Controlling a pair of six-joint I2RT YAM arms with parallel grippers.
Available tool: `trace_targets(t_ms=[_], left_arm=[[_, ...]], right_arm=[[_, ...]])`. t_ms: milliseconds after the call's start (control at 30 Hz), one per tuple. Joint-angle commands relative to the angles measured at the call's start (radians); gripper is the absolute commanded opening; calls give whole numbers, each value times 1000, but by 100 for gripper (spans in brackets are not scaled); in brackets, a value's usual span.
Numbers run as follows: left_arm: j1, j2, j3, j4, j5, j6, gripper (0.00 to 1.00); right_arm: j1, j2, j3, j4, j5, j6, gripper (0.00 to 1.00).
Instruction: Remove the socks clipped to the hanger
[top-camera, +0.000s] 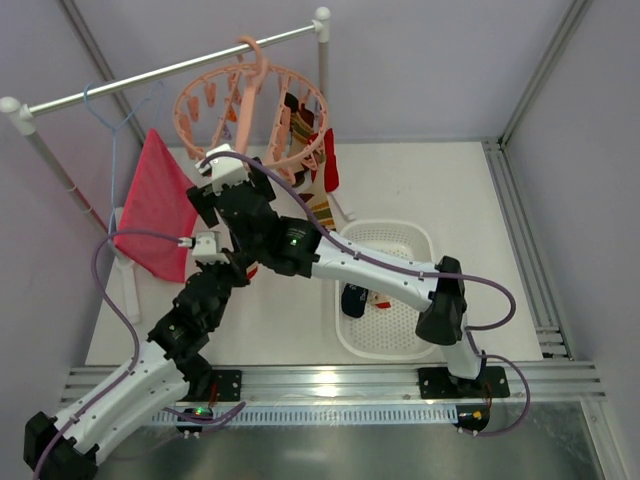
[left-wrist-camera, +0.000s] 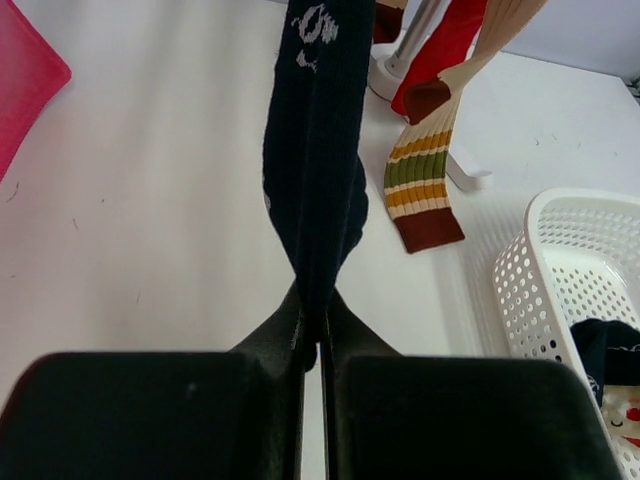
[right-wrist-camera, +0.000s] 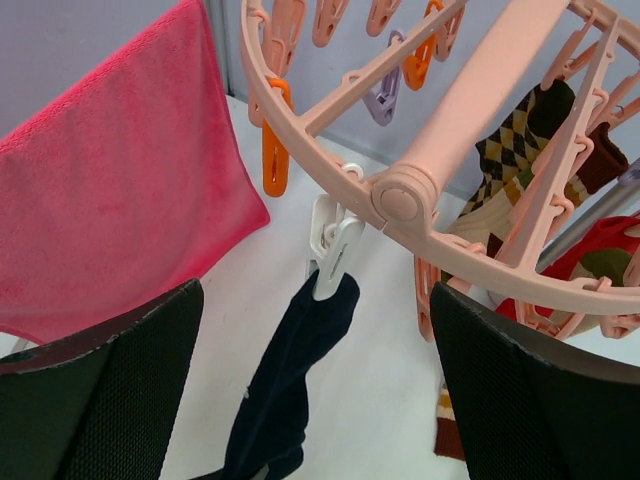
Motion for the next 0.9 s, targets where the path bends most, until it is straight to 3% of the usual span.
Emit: trace_targets(t_ms=[0,167,867], left_arm=[[-27,15,38,-6,-51,7,0],[-40,12,33,-8,-91,7,0],[-78,49,27,26,-119,-1,0]], right_arm=[[5,43,108,-46,69,-4,94],[2,57,112,-44,68,25,89],[-64,184,235,-15,68,104,88]])
